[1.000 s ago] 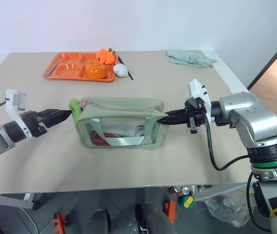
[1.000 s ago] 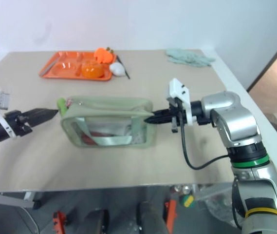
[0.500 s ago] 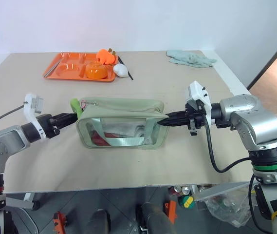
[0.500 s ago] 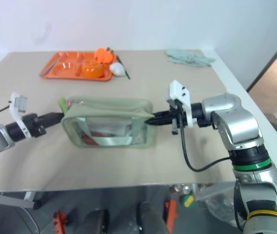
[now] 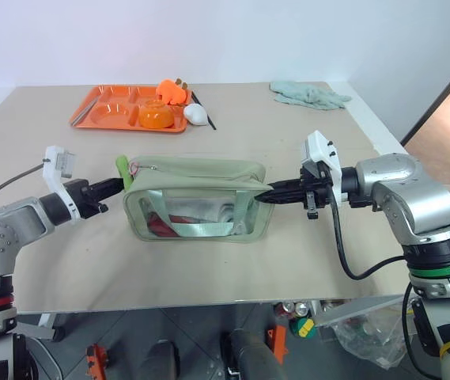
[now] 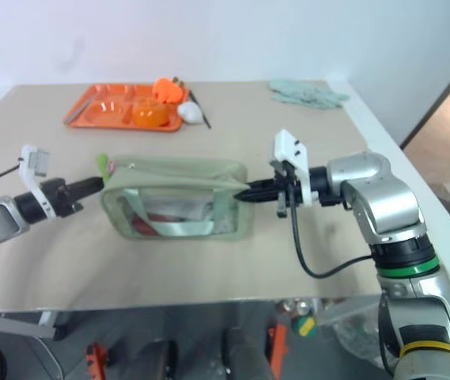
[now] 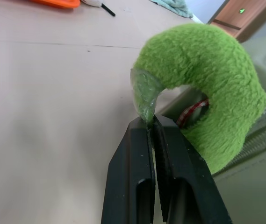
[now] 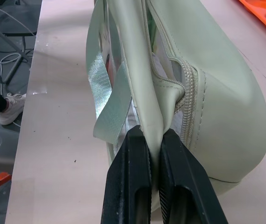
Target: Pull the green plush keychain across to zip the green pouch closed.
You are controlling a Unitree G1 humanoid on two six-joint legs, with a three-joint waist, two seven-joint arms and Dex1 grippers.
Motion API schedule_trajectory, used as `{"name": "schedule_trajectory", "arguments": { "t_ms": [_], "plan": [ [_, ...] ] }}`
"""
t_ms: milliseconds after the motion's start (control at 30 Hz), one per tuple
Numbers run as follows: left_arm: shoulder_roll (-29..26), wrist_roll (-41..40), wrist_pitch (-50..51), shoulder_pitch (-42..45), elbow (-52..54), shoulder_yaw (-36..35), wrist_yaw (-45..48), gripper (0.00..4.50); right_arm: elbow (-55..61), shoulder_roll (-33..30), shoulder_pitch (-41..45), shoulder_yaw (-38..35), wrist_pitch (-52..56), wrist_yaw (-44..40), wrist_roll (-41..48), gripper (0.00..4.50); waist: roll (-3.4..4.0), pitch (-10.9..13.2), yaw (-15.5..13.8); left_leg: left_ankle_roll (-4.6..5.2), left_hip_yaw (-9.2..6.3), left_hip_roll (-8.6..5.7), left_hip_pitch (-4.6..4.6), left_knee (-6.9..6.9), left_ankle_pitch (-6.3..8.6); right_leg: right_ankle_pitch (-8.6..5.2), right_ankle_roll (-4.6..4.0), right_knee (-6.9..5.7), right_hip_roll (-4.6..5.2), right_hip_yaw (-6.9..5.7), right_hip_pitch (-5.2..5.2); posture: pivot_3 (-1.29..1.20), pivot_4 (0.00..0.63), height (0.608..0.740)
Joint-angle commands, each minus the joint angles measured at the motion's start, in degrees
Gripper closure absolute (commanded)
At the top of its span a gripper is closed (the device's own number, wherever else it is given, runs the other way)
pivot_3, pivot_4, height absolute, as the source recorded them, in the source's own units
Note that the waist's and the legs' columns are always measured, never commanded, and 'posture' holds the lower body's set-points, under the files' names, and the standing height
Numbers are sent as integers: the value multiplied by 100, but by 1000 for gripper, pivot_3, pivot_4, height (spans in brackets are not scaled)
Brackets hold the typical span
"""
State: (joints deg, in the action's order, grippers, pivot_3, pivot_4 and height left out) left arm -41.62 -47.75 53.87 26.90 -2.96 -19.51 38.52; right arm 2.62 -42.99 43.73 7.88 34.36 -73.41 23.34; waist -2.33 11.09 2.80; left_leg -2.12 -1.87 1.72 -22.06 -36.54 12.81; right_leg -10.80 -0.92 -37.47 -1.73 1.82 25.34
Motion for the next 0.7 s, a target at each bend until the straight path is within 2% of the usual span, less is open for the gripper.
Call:
{"name": "schedule_trajectory", "arguments": {
  "t_ms": [33, 133, 267, 467, 567, 700],
  "plan": [
    [-157, 165, -296, 593, -24, -206, -167, 4425, 49, 50, 103, 29, -64, -27, 1, 4500, -1, 0, -2, 0, -1, 0, 0, -1, 0, 0, 0, -1, 0, 0, 0, 0, 150, 740],
    [-188, 289, -356, 1292, -136, -133, -294, 4425, 43, 26, 133, 44, -64, -56, -13, 4500, -4, 0, -5, 0, -3, -1, -3, -5, -1, 5, 3, -1, -1, -2, 0, 0, 150, 740],
    [-265, 768, -499, 1740, 110, 552, -81, 4425, 81, -28, 121, 19, -48, -72, 4, 4500, -4, -1, 9, 0, 12, -4, 2, -2, -1, 6, 5, -1, 0, 15, -1, 0, 150, 740],
    [-216, 917, -473, 1999, 781, 1303, 347, 4425, 168, -73, 54, -47, 5, -1, 27, 4500, -4, 0, 7, 0, 17, -5, -1, 0, 0, 7, 8, 0, 0, 27, 3, 0, 150, 740],
    [-285, 870, -410, 1879, 1452, 1713, 726, 4425, 276, -125, -14, -104, 61, 33, 71, 4500, -4, 0, 6, 0, 19, -6, -1, 0, 0, 6, 8, 0, 0, 30, 4, 0, 150, 740],
    [-192, 733, -300, 1939, 1782, 1744, 812, 4425, 317, -140, -30, -119, 116, 74, 84, 4500, -4, 0, 8, 0, 23, -6, 0, 0, 0, 6, 10, 1, -1, 46, 4, 0, 150, 740]
  ]
}}
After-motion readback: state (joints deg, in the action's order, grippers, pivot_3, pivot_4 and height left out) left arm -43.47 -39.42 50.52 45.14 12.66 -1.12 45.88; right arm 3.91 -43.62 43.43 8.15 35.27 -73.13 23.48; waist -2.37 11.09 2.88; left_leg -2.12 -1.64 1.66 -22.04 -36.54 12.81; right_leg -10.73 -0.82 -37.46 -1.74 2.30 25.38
